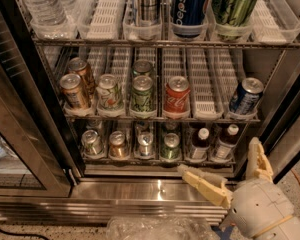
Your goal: Pick coke can from middle shelf of fridge
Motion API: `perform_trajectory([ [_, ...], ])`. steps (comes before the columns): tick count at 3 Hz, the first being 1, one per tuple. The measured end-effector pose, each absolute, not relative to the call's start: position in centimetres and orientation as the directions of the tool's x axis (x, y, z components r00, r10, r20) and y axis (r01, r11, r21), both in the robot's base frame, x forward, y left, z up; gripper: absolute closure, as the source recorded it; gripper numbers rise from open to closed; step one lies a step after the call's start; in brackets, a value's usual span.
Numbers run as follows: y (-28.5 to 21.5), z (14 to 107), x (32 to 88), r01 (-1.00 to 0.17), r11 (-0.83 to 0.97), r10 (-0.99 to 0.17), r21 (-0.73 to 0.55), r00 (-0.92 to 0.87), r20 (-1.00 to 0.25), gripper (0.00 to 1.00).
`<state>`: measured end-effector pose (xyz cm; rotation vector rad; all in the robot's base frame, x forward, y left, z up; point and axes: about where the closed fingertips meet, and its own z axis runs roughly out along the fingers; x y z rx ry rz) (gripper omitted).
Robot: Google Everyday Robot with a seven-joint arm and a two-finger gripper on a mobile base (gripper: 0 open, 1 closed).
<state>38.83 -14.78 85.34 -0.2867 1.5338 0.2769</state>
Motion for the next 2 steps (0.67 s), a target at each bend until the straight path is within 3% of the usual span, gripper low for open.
perform_trajectory([
  [2, -17.07, 84.64, 37.22, -0.317, 0.948, -0.004, -0.032, 0.09, -0.996, 0.0],
])
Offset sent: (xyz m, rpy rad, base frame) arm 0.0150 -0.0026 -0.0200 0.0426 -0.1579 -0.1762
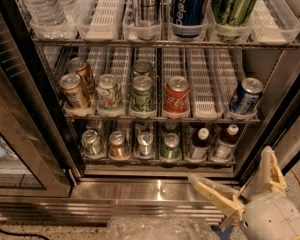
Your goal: Pick coke can from middle shelf of fridge
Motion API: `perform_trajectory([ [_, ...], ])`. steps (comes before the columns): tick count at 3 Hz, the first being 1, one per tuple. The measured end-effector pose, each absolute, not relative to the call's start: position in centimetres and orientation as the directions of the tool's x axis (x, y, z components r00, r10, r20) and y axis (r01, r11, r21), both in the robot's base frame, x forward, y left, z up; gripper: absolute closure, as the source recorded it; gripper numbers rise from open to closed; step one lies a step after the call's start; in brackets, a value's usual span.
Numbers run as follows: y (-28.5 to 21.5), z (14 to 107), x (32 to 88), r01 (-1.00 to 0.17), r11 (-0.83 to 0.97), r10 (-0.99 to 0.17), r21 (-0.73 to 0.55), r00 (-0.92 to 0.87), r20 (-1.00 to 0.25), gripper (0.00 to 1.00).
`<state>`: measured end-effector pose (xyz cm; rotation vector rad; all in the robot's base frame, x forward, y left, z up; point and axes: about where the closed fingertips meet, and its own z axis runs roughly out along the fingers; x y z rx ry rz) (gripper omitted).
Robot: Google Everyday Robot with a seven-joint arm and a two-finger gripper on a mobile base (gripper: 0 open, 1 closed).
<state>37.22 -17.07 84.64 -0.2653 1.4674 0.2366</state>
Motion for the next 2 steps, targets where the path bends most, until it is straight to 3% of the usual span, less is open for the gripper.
perform_trajectory([
  [2, -15.6, 84.2, 37.2, -0.344, 0.938, -0.007, -0.034, 0.081, -0.997, 0.0],
])
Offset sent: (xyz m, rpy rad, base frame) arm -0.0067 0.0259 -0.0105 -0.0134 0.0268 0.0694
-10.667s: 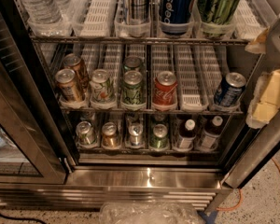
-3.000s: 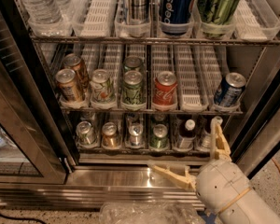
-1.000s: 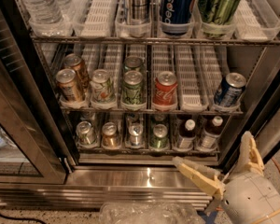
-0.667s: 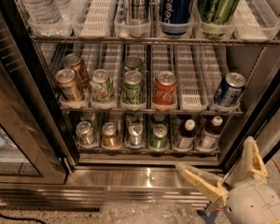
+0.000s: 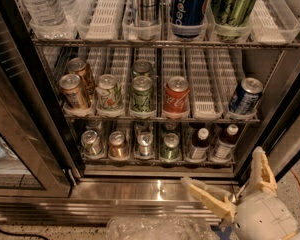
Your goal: Pick coke can from middle shelf of fridge
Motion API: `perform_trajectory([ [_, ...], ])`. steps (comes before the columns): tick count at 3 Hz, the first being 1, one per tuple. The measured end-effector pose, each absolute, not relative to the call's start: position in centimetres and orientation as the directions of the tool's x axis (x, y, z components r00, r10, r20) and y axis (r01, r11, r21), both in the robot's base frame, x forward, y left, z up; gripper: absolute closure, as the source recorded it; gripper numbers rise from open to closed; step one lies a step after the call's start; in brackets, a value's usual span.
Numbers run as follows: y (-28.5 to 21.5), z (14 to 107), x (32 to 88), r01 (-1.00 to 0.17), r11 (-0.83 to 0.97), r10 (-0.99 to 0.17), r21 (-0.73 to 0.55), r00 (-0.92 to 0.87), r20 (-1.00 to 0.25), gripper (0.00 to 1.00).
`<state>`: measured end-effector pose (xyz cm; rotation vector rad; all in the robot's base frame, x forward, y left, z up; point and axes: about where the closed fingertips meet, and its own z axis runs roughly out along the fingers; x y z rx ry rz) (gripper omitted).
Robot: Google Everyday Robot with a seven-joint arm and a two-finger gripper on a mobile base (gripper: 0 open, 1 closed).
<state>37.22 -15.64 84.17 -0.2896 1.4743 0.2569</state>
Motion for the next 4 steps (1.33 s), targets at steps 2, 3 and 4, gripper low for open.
perform_trajectory([
  [2, -12.1, 83.3, 35.9, -0.402, 0.915, 0.001, -0.034, 0.086, -0.996, 0.0],
  [3, -10.8, 82.8, 35.5, -0.425, 0.904, -0.017, -0.054, 0.09, -0.996, 0.0],
  [4, -11.2, 82.0, 35.9, -0.421, 0.904, -0.036, -0.069, 0.087, -0.996, 0.0],
])
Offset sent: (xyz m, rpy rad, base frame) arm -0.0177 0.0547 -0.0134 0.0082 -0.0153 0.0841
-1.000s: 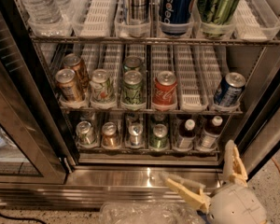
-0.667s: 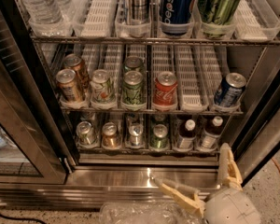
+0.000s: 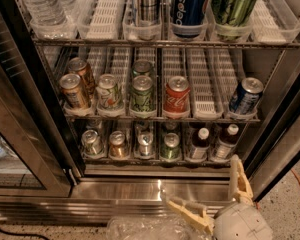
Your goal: Pick coke can from middle shelf of fridge
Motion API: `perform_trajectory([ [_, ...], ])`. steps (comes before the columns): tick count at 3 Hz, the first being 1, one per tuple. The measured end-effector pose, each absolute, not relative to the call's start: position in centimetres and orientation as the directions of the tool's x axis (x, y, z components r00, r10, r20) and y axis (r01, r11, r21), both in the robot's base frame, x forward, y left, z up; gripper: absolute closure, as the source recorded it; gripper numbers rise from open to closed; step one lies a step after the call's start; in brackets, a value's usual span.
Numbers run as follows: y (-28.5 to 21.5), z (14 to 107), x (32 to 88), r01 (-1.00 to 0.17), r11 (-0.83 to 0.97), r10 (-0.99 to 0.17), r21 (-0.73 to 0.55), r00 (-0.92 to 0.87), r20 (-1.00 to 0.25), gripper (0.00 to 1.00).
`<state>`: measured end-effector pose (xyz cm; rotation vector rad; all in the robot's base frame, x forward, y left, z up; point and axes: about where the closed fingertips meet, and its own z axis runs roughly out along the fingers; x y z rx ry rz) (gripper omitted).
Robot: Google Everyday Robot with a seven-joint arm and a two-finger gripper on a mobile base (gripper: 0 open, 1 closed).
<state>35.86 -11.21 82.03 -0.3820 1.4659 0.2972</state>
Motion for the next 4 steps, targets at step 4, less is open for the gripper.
perform_trajectory([
  [4, -12.1, 82.9, 40.4, -0.405, 0.904, -0.112, -0.138, 0.087, -0.99, 0.0],
])
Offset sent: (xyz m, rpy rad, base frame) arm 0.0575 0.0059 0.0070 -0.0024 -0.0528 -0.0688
